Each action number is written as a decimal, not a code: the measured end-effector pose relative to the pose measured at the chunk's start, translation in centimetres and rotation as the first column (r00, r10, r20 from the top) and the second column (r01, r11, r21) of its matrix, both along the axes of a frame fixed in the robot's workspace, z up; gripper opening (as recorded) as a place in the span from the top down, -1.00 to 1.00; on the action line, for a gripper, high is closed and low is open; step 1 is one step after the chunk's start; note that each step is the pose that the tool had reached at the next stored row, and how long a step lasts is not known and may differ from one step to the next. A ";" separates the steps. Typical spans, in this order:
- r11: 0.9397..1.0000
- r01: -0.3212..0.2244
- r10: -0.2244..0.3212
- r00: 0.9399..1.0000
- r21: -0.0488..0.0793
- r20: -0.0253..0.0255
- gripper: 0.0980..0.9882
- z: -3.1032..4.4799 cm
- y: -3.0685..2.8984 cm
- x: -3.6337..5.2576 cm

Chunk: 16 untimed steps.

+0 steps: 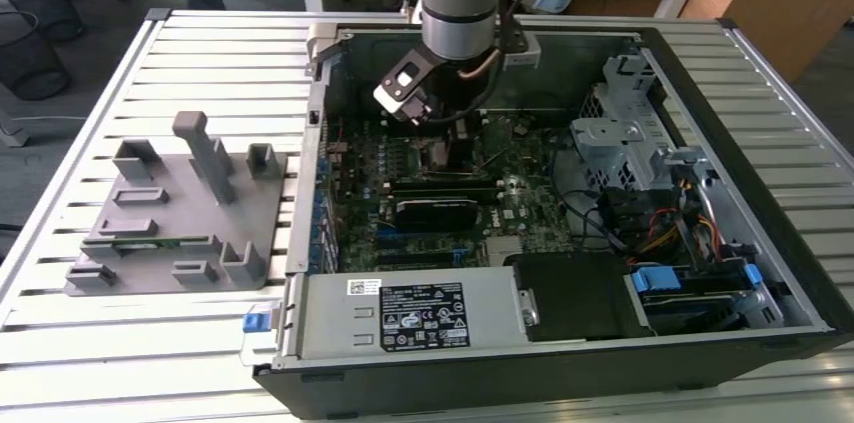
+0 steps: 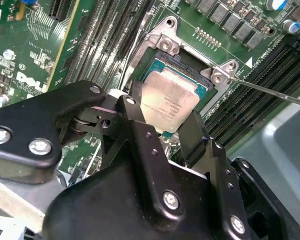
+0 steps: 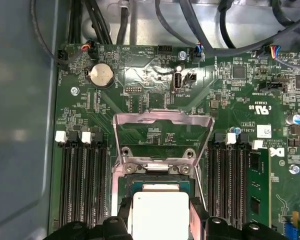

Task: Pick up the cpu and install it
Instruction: 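Place the cpu into insertion slot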

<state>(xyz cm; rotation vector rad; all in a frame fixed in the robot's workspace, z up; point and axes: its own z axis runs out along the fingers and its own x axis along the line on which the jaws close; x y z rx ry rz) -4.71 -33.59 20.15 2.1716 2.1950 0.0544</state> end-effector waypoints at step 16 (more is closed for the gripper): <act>1.000 0.006 -0.006 1.000 -0.001 0.000 0.01 -0.91 0.16 -0.01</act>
